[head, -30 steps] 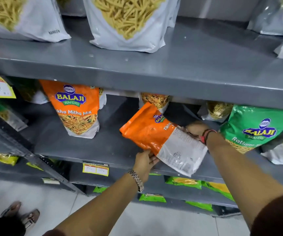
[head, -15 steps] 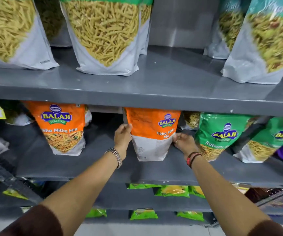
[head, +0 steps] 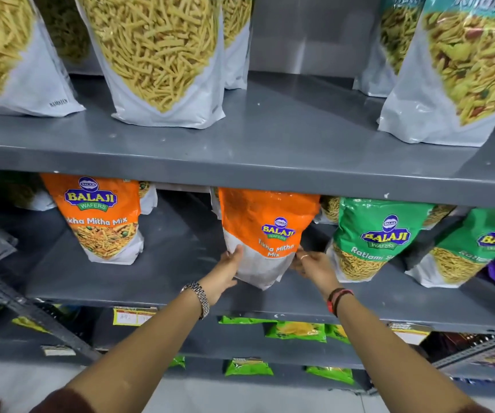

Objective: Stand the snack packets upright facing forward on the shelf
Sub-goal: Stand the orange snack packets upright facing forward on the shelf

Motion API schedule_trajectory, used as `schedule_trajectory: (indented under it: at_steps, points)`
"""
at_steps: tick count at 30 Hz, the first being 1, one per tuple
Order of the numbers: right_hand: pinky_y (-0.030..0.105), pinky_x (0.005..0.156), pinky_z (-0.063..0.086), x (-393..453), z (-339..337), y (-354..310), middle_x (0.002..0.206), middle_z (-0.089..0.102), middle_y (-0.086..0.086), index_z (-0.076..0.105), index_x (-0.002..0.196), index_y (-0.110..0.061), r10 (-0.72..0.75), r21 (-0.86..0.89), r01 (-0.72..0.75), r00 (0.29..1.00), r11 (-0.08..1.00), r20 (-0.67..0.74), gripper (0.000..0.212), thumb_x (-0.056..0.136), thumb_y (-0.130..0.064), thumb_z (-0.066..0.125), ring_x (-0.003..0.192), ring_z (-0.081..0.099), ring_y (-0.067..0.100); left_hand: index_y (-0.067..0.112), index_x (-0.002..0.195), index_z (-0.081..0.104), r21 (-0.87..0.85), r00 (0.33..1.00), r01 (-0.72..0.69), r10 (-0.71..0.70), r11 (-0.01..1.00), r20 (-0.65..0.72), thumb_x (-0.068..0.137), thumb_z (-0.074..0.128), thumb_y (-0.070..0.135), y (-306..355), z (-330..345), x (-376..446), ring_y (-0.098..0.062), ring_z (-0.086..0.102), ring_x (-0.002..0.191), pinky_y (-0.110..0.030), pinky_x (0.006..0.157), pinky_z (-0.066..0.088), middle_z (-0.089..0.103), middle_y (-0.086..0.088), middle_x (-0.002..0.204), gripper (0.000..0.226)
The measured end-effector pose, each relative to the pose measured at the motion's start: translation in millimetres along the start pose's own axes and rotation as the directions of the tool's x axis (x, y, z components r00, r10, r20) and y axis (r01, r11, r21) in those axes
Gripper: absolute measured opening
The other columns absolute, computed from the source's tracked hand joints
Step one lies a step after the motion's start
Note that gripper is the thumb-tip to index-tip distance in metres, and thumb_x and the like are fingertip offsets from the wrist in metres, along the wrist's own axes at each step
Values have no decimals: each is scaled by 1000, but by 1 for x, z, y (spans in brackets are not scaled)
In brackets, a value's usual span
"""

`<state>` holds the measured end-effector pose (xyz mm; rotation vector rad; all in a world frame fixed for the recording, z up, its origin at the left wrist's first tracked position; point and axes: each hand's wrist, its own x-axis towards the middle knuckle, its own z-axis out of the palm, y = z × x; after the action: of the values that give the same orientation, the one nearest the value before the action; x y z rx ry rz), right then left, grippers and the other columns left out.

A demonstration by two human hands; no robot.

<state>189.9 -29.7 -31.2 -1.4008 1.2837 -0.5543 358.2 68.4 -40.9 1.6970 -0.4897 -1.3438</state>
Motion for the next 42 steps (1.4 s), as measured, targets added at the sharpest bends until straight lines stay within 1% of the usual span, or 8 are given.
schedule_trajectory:
  at_steps: [4, 9, 14, 18, 26, 33, 38, 42]
  points:
    - [12, 52, 43, -12, 12, 14, 68, 68, 11, 62, 54, -17, 22, -50, -17, 995, 999, 101, 36, 89, -17, 53, 56, 59, 9, 16, 134, 46, 5, 997, -40, 40, 999, -62, 96, 29, 48, 21, 11, 10, -26, 47, 130, -36, 100, 40, 49, -8, 143, 53]
    - [33, 66, 43, -7, 36, 23, 87, 75, 20, 70, 54, -19, 4, -96, 15, 981, 995, 194, 52, 64, -69, 61, 71, 65, 19, 20, 77, 60, -93, 993, -101, 95, 990, -70, 97, 35, 34, 37, 20, 24, -15, 59, 82, -29, 77, 46, 62, -12, 120, 35]
    - [29, 74, 51, -4, 14, 17, 77, 76, 8, 67, 58, -15, -9, -231, 57, 979, 971, 205, 50, 77, -61, 56, 76, 72, 18, 12, 126, 55, -92, 969, -91, 67, 992, -237, 90, 39, 52, 5, 4, 47, -29, 56, 120, -44, 106, 41, 58, -11, 133, 57]
    - [41, 80, 50, 8, -11, 13, 68, 65, 5, 54, 54, -20, -64, -274, 76, 997, 959, 52, 44, 89, -46, 49, 79, 65, 27, 4, 133, 46, -267, 928, -115, 8, 957, -372, 98, 38, 22, -25, 5, 22, -33, 51, 126, -33, 92, 46, 52, -13, 138, 40]
    - [44, 119, 23, 53, 12, -38, 151, 38, 5, 34, 143, -19, -12, 312, -66, 970, 948, 242, 80, 82, -70, 31, 138, 37, 22, 19, 130, 45, -364, 934, -225, 94, 904, -344, 96, 43, 29, -45, 50, -25, -19, 52, 115, -33, 101, 42, 49, -4, 134, 35]
    - [42, 107, 35, 59, 27, -51, 131, 56, 5, 54, 115, -26, -25, 353, -132, 914, 926, 406, 73, 84, -70, 4, 115, 54, 24, 32, 150, -3, -450, 959, -148, 17, 881, -283, 95, 24, 53, -31, 88, -20, -19, 9, 149, -42, 121, 10, 3, 7, 161, 65]
    - [35, 91, 39, 48, 15, -41, 127, 56, 2, 49, 131, -15, -6, 372, -138, 932, 918, 362, 79, 88, -64, 4, 109, 54, 17, 31, 148, 23, -527, 949, -223, 60, 820, -309, 54, 30, 95, -43, 69, 18, -18, 33, 141, -42, 117, 25, 30, 3, 156, 114]
    - [50, 110, 23, 36, -2, -21, 142, 48, 5, 49, 126, -25, -2, 354, -97, 963, 930, 269, 70, 88, -64, 5, 131, 43, 25, 28, 121, 52, -457, 940, -294, 168, 839, -298, 91, 9, 60, -2, 60, -3, -19, 53, 117, -37, 107, 39, 57, 0, 128, 62]
